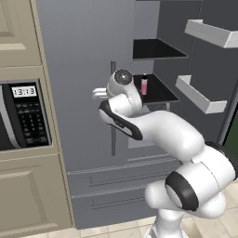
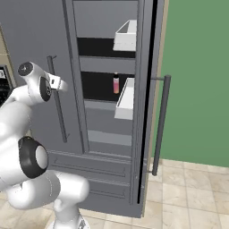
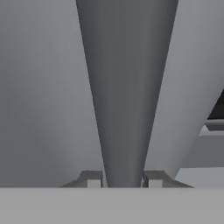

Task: Open the fridge, grab two sodas, and place both sodas inside the bowl with ice on the dining counter.

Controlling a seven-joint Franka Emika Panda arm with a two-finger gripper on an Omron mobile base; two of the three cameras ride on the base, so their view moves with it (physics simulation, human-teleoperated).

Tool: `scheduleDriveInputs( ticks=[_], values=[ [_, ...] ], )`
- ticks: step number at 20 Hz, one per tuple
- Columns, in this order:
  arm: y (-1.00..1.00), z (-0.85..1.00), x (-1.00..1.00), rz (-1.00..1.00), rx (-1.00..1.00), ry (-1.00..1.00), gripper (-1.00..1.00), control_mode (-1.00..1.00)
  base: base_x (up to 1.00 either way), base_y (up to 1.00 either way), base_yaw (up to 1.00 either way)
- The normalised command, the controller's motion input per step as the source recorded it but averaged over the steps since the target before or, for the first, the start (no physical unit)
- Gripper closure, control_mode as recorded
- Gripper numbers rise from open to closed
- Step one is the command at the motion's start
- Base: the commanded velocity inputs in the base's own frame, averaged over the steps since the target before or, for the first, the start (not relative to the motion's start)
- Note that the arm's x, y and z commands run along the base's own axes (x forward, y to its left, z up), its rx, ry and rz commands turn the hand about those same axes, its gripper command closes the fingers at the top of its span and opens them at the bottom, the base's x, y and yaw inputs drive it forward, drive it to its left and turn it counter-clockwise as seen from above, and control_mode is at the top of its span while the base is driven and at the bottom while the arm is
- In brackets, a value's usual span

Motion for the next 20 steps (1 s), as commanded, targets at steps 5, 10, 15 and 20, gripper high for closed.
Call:
scheduleDriveInputs(
  ticks=[5,10,15,20],
  values=[
    [0.36,-0.22,-0.74,0.08,0.0,-0.04,1.0,-1.0,0.0,0.0,0.0],
    [0.6,-0.22,-0.8,0.12,0.0,0.0,1.0,-1.0,0.0,0.0,0.0],
    [0.58,-0.21,-0.88,0.13,0.0,0.0,1.0,-1.0,0.0,0.0,0.0],
    [0.72,-0.16,-0.79,0.09,0.0,0.0,-1.0,-1.0,0.0,0.0,0.0]
  ],
)
